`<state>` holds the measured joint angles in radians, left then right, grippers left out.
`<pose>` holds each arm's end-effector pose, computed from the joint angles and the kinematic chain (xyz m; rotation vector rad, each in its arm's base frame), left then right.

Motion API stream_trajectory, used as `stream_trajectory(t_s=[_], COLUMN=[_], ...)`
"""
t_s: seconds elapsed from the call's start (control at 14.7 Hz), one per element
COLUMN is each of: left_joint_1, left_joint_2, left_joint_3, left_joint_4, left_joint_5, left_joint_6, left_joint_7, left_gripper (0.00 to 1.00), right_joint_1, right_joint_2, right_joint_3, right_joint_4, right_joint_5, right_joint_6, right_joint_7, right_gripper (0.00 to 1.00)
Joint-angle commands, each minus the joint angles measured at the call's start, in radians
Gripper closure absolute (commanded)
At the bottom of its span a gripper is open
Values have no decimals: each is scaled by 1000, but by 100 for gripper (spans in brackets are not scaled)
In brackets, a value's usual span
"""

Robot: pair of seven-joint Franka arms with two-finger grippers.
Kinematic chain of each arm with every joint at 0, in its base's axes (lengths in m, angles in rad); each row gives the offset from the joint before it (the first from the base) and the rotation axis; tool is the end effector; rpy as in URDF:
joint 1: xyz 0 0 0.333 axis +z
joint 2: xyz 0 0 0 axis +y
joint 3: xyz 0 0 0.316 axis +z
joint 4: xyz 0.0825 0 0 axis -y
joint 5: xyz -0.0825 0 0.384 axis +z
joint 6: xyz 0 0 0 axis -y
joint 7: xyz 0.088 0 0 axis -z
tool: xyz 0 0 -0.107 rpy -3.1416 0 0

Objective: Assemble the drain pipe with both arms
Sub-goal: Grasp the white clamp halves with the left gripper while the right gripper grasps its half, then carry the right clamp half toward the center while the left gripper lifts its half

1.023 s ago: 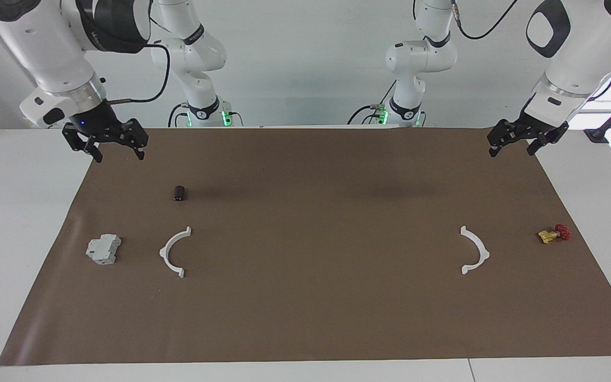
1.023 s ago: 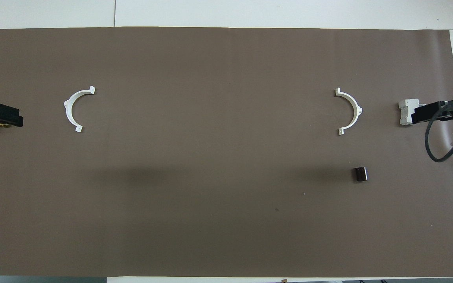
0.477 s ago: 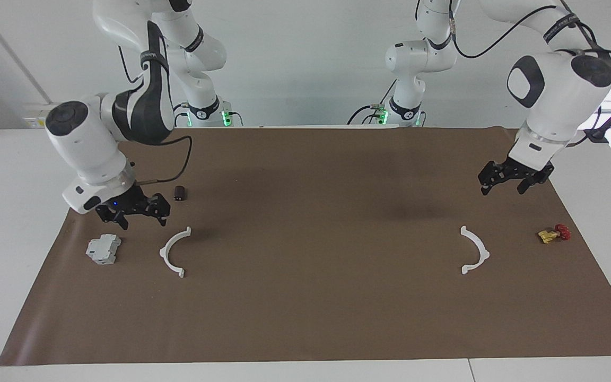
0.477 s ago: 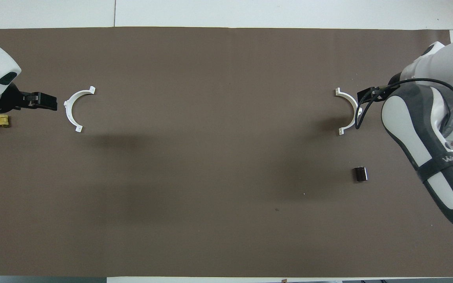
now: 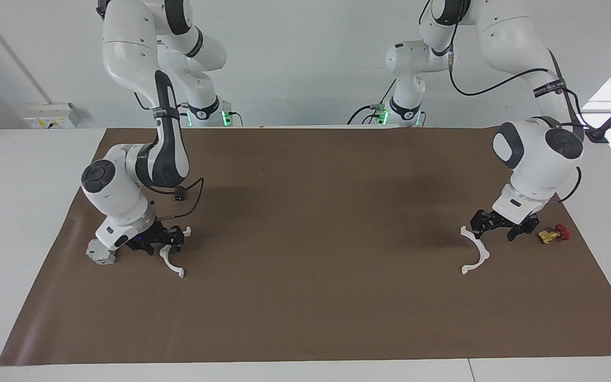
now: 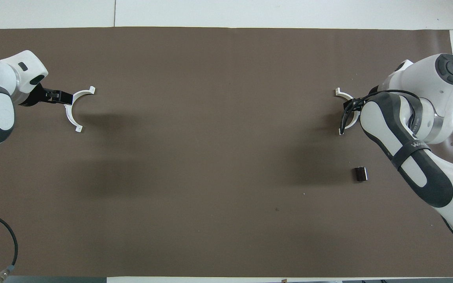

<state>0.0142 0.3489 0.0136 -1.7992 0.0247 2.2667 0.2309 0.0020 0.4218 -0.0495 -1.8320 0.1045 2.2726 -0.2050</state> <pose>0.6521 0.0181 0.3655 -3.0784 0.3383 -0.1774 0.6442 -0.0258 0.3042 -3.0806 -0.1469 -0.0420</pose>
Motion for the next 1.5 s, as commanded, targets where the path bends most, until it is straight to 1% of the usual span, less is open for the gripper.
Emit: stream_trajectory(t_s=[0.0, 0.07, 0.14, 0.2, 0.34, 0.41, 0.48, 0.55, 0.61, 0.68, 0.75, 0.82, 0.89, 0.95, 1.02, 1.09, 1.16, 1.3, 1.43], left_joint_1=[24, 26, 27, 26, 27, 27, 27, 27, 27, 26, 26, 24, 26, 26, 26, 26, 27, 26, 27], left_joint_2=[67, 76, 84, 99, 104, 104, 104, 104, 104, 105, 105, 105, 105, 105, 105, 104, 104, 101, 88], left_joint_3=[-1, -1, -1, -1, -1, -1, -1, -1, -1, -1, -1, -1, -1, -1, -1, -1, -1, -1, 0], left_joint_4=[20, 18, 17, 11, 4, 4, 3, 3, -2, -3, -8, -8, -8, -8, -9, -12, -12, -9, -5], left_joint_5=[18, 18, 18, 17, 17, 17, 17, 17, 17, 17, 17, 17, 17, 17, 17, 17, 17, 17, 15], left_joint_6=[69, 86, 91, 99, 102, 103, 106, 108, 114, 126, 137, 139, 143, 143, 146, 145, 142, 131, 104], left_joint_7=[45, 50, 56, 64, 73, 83, 90, 91, 91, 91, 91, 90, 91, 91, 90, 90, 88, 88, 85], left_gripper=[8, 8, 9, 13, 13, 13, 13, 13, 13, 14, 20, 40, 59, 85, 100, 100, 100, 100, 100], right_joint_1=[-20, -19, -16, -13, -14, -13, -13, -14, -13, -13, -11, -7, 7, 42, 88, 136, 188, 333, 406], right_joint_2=[9, 11, 11, 11, 9, 8, 8, 8, 8, 8, 8, 8, 6, 17, 43, 63, 75, 89, 110], right_joint_3=[7, 5, 6, 7, 5, 5, 6, 7, 7, 7, 7, 8, 25, 42, 42, 45, 45, 43, 43], right_joint_4=[-10, -15, -19, -21, -27, -35, -38, -38, -38, -38, -29, -17, 20, 87, 177, 250, 284, 296, 303], right_joint_5=[21, 21, 21, 21, 21, 21, 21, 21, 21, 21, 21, 20, 21, 20, 17, 11, 6, 1, -3], right_joint_6=[45, 54, 57, 56, 57, 57, 57, 56, 54, 50, 39, 25, 6, -57, -135, -186, -189, -182, -170], right_joint_7=[-71, -74, -74, -73, -74, -76, -77, -79, -79, -79, -79, -74, -61, -27, 52, 152, 230, 374, 516], right_gripper=[27, 28, 31, 38, 49, 57, 66, 78, 92, 100, 100, 100, 100, 100, 100, 100, 100, 100, 100])
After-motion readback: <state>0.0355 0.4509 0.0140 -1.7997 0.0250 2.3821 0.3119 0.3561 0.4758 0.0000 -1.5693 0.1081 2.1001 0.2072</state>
